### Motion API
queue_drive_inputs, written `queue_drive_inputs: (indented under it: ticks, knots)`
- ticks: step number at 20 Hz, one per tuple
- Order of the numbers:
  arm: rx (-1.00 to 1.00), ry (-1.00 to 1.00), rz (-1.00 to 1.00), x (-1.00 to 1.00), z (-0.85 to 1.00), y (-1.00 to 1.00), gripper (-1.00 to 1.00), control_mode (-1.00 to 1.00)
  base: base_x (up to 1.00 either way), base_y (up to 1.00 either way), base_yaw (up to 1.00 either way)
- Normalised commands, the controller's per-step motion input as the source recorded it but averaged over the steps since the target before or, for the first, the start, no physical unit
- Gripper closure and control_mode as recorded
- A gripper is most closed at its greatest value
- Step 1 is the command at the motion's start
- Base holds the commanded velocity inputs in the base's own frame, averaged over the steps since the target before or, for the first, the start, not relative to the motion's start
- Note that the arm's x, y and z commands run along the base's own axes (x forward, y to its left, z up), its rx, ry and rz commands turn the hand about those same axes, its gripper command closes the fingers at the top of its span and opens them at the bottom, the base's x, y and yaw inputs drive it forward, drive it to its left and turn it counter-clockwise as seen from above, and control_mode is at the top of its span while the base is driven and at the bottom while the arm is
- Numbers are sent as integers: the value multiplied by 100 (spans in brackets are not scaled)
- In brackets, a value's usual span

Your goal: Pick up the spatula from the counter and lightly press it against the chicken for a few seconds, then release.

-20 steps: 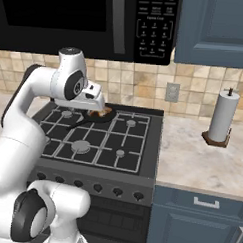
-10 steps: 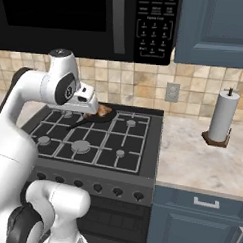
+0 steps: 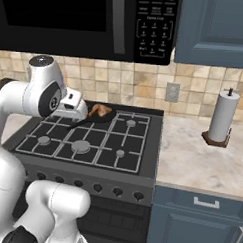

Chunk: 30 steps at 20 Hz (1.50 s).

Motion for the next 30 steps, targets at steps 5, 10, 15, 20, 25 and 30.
queue_drive_inputs:
  ticks: [5,10,15,20,25,30]
  knots:
    - [0,-10,0,-30,0,37,-100,-100,0,0,0]
    - [0,-8,0,-19,1,38,-100,-100,0,0,0]
    - [-1,-5,1,-9,2,34,-100,-100,0,0,0]
    - [0,-2,4,-6,0,36,-100,-100,0,0,0]
    - [0,-1,8,-2,0,30,-100,-100,0,0,0]
    - [0,0,13,0,0,36,-100,-100,0,0,0]
